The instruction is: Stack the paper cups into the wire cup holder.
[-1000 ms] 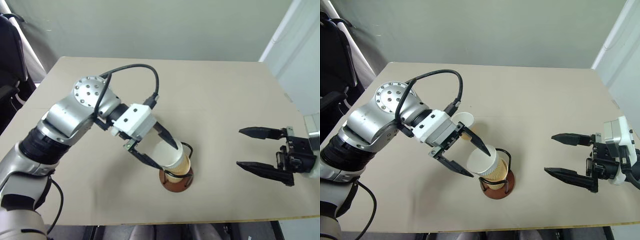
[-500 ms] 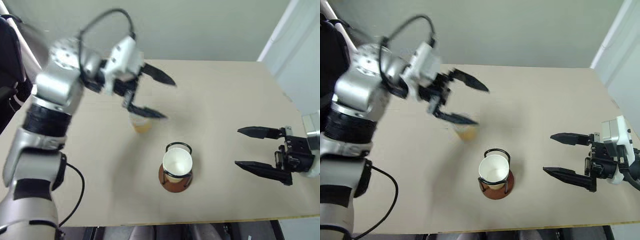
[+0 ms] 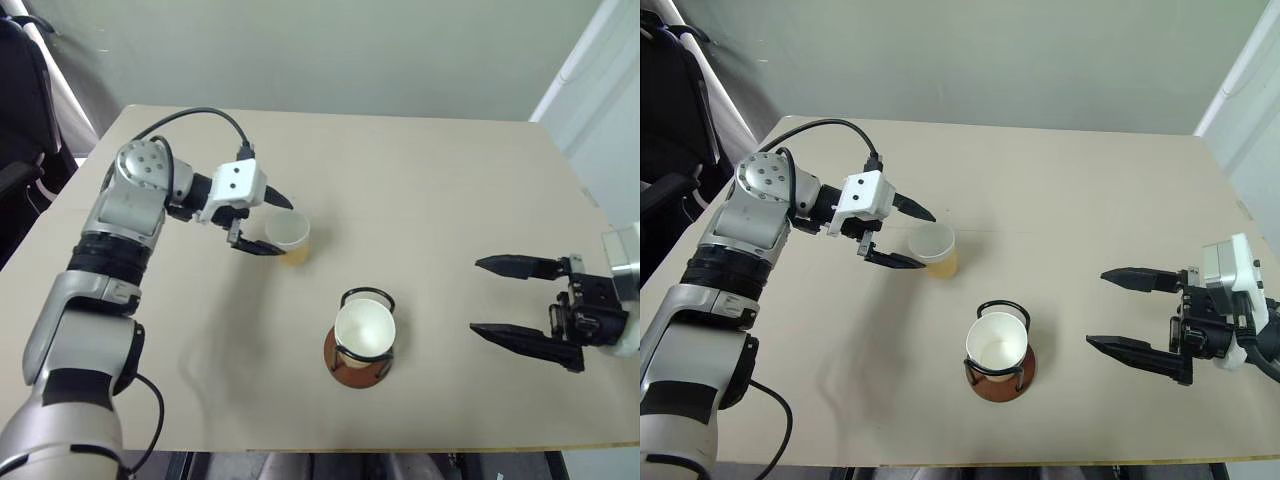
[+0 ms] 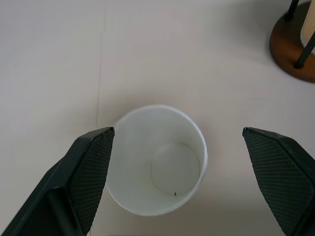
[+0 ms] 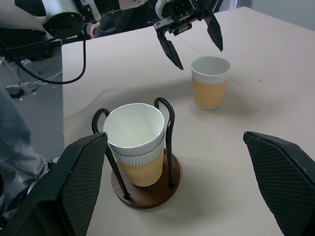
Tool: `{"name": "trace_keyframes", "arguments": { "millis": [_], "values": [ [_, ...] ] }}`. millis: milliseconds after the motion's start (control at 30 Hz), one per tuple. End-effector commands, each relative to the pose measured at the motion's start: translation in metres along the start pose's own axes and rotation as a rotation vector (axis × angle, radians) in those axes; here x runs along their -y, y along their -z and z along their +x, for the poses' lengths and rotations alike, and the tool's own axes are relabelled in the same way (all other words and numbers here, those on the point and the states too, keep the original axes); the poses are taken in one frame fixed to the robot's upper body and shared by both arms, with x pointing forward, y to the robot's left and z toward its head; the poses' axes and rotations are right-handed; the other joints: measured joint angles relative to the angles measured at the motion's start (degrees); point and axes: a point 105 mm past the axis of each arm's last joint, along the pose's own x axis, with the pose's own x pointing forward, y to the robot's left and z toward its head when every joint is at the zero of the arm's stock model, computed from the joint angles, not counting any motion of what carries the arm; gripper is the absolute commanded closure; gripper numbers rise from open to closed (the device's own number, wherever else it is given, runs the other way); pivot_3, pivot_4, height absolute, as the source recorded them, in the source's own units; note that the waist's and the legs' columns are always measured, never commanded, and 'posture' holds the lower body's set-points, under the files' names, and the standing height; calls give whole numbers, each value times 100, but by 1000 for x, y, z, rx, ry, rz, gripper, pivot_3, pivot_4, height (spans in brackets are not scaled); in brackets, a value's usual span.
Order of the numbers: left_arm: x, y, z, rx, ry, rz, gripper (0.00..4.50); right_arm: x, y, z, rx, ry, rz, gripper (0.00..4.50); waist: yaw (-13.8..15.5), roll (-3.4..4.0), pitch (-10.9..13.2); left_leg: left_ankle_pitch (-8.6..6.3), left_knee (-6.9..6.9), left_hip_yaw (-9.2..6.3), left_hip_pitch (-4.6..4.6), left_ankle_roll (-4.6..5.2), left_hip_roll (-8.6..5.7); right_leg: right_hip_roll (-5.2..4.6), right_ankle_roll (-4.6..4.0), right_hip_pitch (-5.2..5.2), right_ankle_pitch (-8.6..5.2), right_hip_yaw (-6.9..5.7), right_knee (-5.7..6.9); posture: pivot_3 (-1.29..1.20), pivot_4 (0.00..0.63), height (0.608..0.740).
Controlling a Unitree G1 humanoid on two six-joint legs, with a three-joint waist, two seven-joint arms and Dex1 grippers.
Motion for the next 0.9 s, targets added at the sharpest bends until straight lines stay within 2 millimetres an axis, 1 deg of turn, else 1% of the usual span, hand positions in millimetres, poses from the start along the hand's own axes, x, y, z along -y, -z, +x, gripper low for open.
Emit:
{"name": "trace_keyframes", "arguments": {
  "millis": [33,100,200,267,400,500,533,567,667,700,767,800,833,867,900],
  "values": [
    [1,-4,1,15,16,23,30,-2,-8,-1,0,10,-51,0,1,0,0,0,0,1,0,0,0,0,0,0,0,0,-1,0,150,740],
    [5,0,7,5,40,24,30,-1,-8,-1,-1,12,-52,0,1,0,0,0,0,1,-2,0,0,0,3,0,2,0,-3,0,150,740],
    [8,5,12,-16,55,28,642,-1,-8,-1,-4,15,-53,0,1,0,0,0,1,1,-1,0,0,1,8,0,5,0,-4,0,150,740],
    [9,7,14,-28,63,26,1314,0,-9,-1,-4,16,-55,0,1,0,0,0,1,2,-1,0,0,1,10,0,6,0,-3,0,150,740],
    [5,14,17,-69,34,41,2799,0,-9,-2,-4,19,-57,0,1,0,0,0,4,2,0,1,0,1,14,1,8,1,-3,0,150,740],
    [1,15,19,-70,8,52,3922,0,-10,-2,-3,20,-58,0,2,0,0,0,5,2,0,1,0,1,14,0,8,1,-3,0,150,740],
    [0,15,19,-72,1,53,4368,0,-10,-2,-3,21,-58,0,7,-1,0,0,5,2,-1,1,0,1,15,1,8,0,-2,0,150,740],
    [-2,16,19,-75,-5,52,4472,0,-10,-2,-4,22,-59,0,10,-1,0,-1,7,2,-1,2,0,1,15,1,9,1,-2,0,150,740],
    [-4,15,18,-66,-14,46,4472,0,-9,-1,-4,23,-59,0,11,-1,-1,-1,11,2,-1,3,-1,1,17,2,10,1,-2,0,150,740],
    [-5,13,17,-56,-15,49,4472,1,-9,-1,-5,24,-60,0,11,-1,0,-1,11,3,-1,3,-1,1,17,2,10,0,-1,0,150,740],
    [-9,1,12,-10,-12,53,4472,1,-9,-1,-6,25,-61,0,11,-1,0,-1,11,4,-1,3,-1,2,17,2,10,1,-1,0,150,740],
    [-11,-9,8,24,-6,60,4472,1,-9,-1,-7,25,-62,0,11,-1,0,-1,12,4,-2,3,-1,2,17,2,10,0,0,0,150,740],
    [-14,-27,2,90,-1,62,4472,1,-9,-2,-6,24,-61,0,12,-1,0,-1,12,4,-4,3,-1,3,17,1,10,0,-1,0,150,740],
    [-14,-53,-5,180,13,69,4472,1,-10,-3,-8,22,-61,0,13,-1,0,-1,18,3,-7,3,-1,4,17,1,10,-1,-1,0,150,740],
    [-11,-80,-12,277,46,72,4472,1,-10,-4,-10,17,-59,0,14,-1,0,-1,26,3,-18,3,0,5,18,-3,11,-2,-1,0,150,740]
  ]
}}
